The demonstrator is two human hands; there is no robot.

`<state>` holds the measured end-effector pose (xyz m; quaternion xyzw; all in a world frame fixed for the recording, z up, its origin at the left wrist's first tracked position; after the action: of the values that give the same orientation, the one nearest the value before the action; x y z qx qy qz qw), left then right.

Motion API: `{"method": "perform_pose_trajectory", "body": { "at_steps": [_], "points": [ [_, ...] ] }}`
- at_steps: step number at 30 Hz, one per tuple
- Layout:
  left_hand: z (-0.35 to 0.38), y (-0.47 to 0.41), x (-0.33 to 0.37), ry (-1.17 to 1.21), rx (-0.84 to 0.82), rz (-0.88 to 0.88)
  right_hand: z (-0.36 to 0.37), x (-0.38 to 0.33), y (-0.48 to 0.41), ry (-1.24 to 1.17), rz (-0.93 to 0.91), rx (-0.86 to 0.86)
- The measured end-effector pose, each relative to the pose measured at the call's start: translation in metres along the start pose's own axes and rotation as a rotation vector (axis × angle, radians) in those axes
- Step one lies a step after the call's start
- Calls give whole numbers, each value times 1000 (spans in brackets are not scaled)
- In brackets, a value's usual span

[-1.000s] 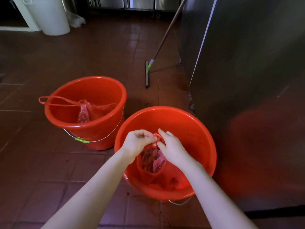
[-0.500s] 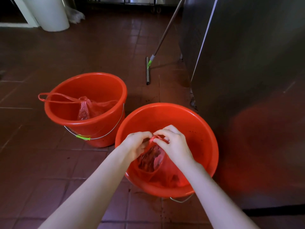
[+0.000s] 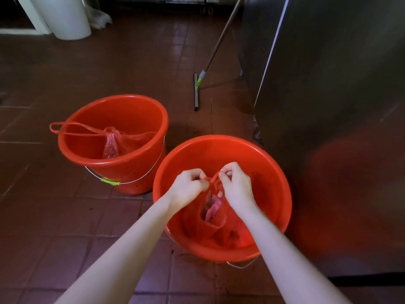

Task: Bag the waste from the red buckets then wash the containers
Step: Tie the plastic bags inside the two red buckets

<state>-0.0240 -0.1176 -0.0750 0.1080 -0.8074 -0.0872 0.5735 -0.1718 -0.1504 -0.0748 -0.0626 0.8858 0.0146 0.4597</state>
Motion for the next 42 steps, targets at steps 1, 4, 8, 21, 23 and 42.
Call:
{"method": "perform_pose_trajectory", "body": {
  "at_steps": [1, 4, 8, 21, 23, 42],
  "points": [
    [3, 1, 2, 17, -43, 6, -1, 0, -3, 21, 15, 16],
    [10, 3, 7, -162, -76, 153, 2, 4, -7, 74, 69, -18],
    [12, 3, 13, -396, -47, 356, 9, 12, -9, 103, 164, -172],
    [10, -7, -2, -150, -188, 178, 13, 36, -3, 193, 190, -349],
    [9, -9, 1, -222, -157, 261, 14, 33, -4, 227, 155, -400],
    [3, -11, -9, 310, 10, -122, -1, -1, 13, 10, -306, -11]
  ]
}}
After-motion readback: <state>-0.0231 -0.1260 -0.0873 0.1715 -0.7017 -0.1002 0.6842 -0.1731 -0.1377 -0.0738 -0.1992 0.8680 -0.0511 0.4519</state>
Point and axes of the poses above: each hand's wrist, its own y-axis away from the middle knuckle, its own z-axis out of the palm, x = y × z, the point moved 5 cm from there along -y, towards the middle knuckle, and after that the axes turned 5 degrees about y, right-handed, at the moved point
